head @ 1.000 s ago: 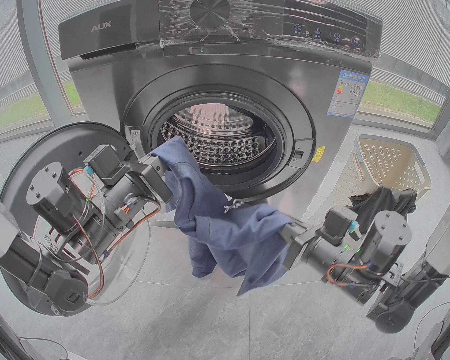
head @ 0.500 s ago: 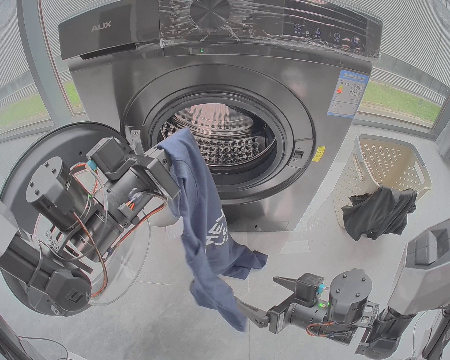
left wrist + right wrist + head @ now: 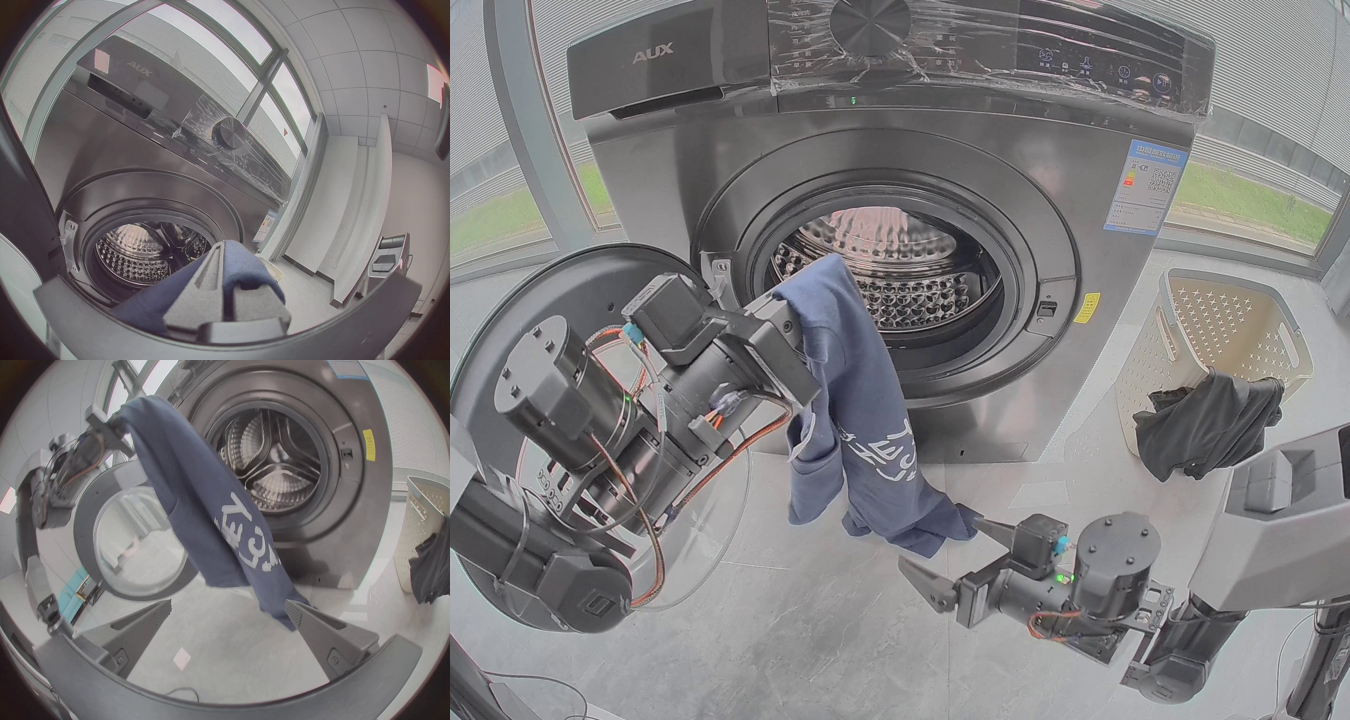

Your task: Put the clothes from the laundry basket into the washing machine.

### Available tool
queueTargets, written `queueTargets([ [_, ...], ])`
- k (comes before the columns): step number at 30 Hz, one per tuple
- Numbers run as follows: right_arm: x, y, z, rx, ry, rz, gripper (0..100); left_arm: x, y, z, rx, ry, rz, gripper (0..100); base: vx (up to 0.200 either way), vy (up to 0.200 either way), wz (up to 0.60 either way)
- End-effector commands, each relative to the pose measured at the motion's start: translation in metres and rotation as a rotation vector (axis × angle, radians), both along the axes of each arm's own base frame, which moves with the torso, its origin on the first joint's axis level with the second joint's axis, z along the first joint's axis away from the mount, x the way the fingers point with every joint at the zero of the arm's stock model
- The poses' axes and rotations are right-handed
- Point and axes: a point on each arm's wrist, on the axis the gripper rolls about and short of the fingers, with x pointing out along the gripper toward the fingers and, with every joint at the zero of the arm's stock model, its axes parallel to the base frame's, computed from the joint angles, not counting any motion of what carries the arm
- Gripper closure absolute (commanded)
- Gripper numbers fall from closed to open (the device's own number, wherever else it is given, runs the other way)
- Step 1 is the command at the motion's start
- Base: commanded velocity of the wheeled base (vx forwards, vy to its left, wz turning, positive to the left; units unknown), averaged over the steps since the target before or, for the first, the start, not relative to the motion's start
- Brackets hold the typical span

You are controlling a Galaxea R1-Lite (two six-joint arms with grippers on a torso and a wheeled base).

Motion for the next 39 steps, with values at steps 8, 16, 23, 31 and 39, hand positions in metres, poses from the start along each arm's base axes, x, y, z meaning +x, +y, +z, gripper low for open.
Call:
queueTargets([
  [8,0.065,0.025,-0.006,0.074,-0.105,-0.059,0,-0.007,-0.005,0.000,0.017,-0.016,-0.023,100,0.000,0.000,0.00],
  [16,0.100,0.035,-0.028,0.100,-0.135,-0.079,0,-0.013,-0.001,0.011,-0.010,-0.045,-0.028,100,0.000,0.000,0.00],
  [23,0.115,0.049,-0.040,0.125,-0.158,-0.064,0,-0.015,0.000,0.012,-0.012,-0.048,-0.030,100,0.000,0.000,0.00],
  [31,0.127,0.051,-0.038,0.146,-0.187,-0.076,0,-0.017,-0.002,0.012,-0.012,-0.050,-0.038,100,0.000,0.000,0.00],
  [39,0.139,0.061,-0.049,0.163,-0.204,-0.083,0,-0.018,0.000,0.014,-0.015,-0.057,-0.035,100,0.000,0.000,0.00],
])
